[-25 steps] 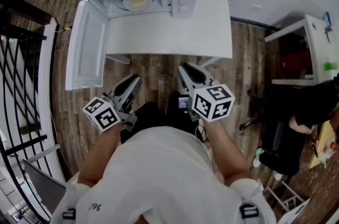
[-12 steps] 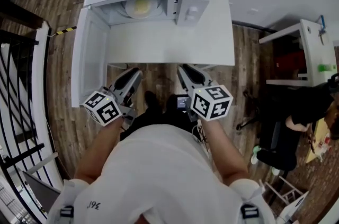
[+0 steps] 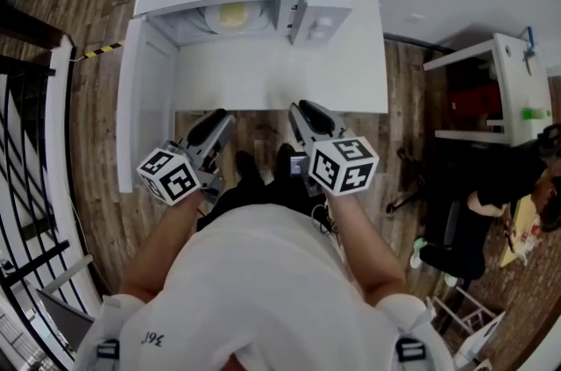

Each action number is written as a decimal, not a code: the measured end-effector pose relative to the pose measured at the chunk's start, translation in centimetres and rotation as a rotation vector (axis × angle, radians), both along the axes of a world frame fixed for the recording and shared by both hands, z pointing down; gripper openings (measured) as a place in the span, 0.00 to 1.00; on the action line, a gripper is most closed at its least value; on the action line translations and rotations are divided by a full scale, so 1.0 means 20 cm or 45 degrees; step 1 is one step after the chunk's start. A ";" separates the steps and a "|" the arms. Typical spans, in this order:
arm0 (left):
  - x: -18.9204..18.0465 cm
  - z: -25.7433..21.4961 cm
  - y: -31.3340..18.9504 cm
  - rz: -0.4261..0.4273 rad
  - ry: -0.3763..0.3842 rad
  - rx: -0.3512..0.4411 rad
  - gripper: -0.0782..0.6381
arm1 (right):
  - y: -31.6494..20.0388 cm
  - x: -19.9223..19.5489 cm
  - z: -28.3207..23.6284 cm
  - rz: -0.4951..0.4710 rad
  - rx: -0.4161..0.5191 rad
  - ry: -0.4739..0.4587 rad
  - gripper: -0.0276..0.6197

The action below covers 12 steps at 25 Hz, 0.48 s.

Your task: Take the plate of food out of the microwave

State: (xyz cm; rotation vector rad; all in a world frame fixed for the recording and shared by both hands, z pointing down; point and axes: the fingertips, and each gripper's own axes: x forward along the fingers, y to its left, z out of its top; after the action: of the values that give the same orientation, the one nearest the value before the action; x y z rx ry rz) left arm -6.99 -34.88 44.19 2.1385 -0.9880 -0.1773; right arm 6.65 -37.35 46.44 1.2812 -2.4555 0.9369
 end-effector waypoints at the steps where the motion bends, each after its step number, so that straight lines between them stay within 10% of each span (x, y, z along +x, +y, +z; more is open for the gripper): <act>1: 0.00 0.01 -0.01 -0.011 -0.003 -0.003 0.24 | -0.02 0.00 0.00 -0.009 0.005 0.005 0.15; 12: -0.02 0.08 -0.13 -0.090 -0.024 -0.052 0.24 | -0.16 -0.03 0.07 -0.025 -0.011 0.016 0.15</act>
State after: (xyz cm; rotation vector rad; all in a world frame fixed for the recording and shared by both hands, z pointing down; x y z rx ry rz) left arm -7.32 -37.44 45.74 2.0728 -1.0704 -0.1700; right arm 6.01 -40.56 47.87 1.2539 -2.4473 0.9304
